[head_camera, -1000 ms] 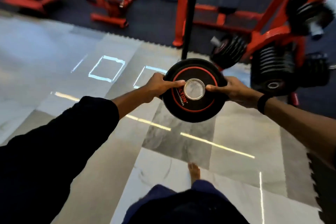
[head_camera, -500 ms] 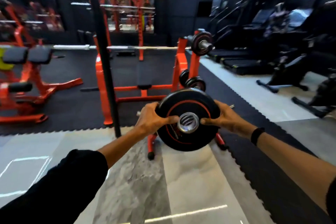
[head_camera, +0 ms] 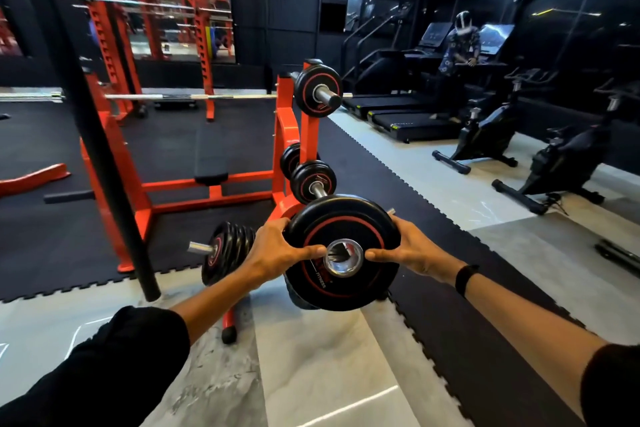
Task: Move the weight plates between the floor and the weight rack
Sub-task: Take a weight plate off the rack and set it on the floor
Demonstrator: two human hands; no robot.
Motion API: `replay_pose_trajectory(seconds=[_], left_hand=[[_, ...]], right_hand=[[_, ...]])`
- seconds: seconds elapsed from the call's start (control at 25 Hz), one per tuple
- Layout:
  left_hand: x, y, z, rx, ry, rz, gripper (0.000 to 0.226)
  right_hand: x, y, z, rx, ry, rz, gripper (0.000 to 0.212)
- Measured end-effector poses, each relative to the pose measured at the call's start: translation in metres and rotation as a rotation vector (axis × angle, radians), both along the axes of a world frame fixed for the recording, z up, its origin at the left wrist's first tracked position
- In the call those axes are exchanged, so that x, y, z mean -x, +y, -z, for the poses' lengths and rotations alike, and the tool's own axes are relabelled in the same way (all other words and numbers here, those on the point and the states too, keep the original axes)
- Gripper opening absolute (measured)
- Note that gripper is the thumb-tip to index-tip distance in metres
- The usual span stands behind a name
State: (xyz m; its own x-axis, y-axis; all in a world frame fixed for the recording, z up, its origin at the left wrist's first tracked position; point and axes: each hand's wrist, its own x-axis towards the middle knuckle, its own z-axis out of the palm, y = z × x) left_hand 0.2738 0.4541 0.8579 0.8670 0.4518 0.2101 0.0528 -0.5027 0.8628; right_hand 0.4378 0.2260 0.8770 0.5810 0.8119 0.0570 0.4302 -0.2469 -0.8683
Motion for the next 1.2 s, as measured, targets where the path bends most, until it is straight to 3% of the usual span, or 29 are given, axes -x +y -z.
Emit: replay_pose_trajectory(seconds=[0.16,0.28,0.48,0.96,1.2], left_hand=[[-0.063,0.041,0.038,0.027,0.023,0.004,0.055],[-0.117,0.081,0.078,0.076,0.033,0.0,0.057],[-0.203,0.142,0.123,0.13,0.151,-0.042,0.081],[-0.38,0.196,0.181,0.235,0.278,-0.12,0.051],[-0.411,0.202,0.209,0.245,0.403,-0.215,0.082]], right_hand=[[-0.064,0.039,0.042,0.054,0.042,0.015,0.065],[-0.129,0.085,0.079,0.116,0.073,-0.03,0.08],[-0.215,0.147,0.118,0.192,0.133,-0.039,0.081],[-0.411,0.229,0.191,0.295,0.25,-0.095,0.073],[-0.468,0.254,0.225,0.333,0.25,-0.216,0.075]])
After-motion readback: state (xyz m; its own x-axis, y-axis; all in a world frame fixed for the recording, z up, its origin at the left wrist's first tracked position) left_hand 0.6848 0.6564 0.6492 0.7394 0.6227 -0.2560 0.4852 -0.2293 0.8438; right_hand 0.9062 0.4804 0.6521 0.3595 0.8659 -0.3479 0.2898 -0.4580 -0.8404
